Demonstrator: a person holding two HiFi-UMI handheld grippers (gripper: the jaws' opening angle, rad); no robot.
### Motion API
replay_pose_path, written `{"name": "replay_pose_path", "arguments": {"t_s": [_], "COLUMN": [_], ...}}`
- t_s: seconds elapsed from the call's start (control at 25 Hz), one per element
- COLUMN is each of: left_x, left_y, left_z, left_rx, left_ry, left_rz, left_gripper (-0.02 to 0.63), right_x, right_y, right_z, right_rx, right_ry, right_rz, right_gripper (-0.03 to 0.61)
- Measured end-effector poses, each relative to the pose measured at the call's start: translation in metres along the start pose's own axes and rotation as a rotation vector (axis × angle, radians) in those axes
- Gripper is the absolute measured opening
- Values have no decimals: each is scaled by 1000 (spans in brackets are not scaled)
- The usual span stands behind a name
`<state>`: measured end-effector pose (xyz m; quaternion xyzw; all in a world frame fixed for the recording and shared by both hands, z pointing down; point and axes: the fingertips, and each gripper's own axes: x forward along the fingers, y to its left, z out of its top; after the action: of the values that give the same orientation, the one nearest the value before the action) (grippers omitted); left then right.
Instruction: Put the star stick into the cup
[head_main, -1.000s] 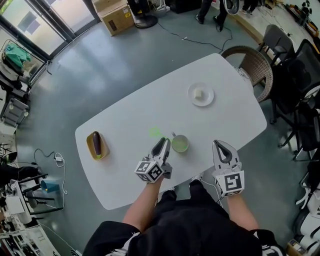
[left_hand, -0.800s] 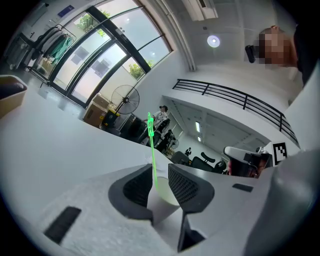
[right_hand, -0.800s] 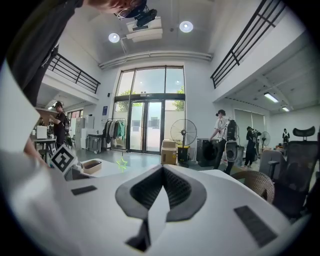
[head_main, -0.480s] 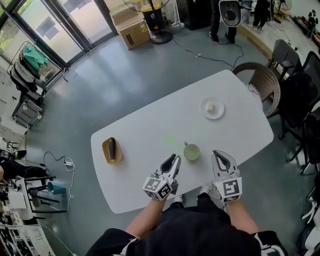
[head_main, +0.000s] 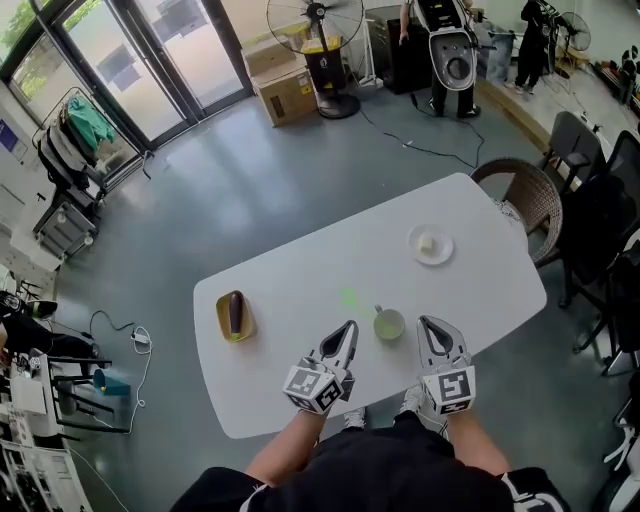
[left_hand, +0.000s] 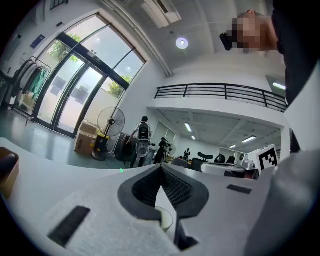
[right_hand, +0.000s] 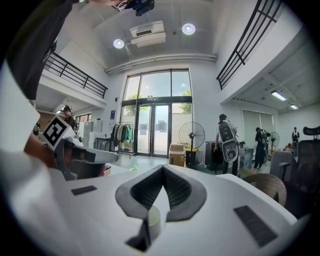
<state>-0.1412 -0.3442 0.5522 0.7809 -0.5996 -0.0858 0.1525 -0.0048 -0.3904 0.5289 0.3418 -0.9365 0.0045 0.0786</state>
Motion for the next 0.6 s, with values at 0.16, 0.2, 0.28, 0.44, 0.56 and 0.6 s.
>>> {"name": "replay_pose_path", "arguments": {"t_s": [0.16, 0.2, 0.28, 0.44, 0.56, 0.6], "left_x": [0, 0, 0, -1, -1, 0], "left_y": [2, 3, 3, 1, 1, 0], "left_z": [7, 7, 6, 10, 8, 8], "left_rx": [83, 114, 146, 147, 150, 148], "left_ry": [12, 19, 28, 28, 22, 19], "left_rz": [6, 11, 18, 16, 6, 4], "left_gripper": [11, 11, 10, 11, 11, 11], "right_x": [3, 4, 2, -1, -4, -5], "right_y": [8, 10, 10, 10, 12, 13], "right_z": [7, 10, 18, 28, 30, 30], "right_rx": [-41, -60, -90, -112, -121, -124], "right_ry": [-3, -6, -19, -42, -49, -49], "right_rz": [41, 41, 31, 11, 10, 10], "right_gripper": [5, 3, 3, 3, 3, 3]}}
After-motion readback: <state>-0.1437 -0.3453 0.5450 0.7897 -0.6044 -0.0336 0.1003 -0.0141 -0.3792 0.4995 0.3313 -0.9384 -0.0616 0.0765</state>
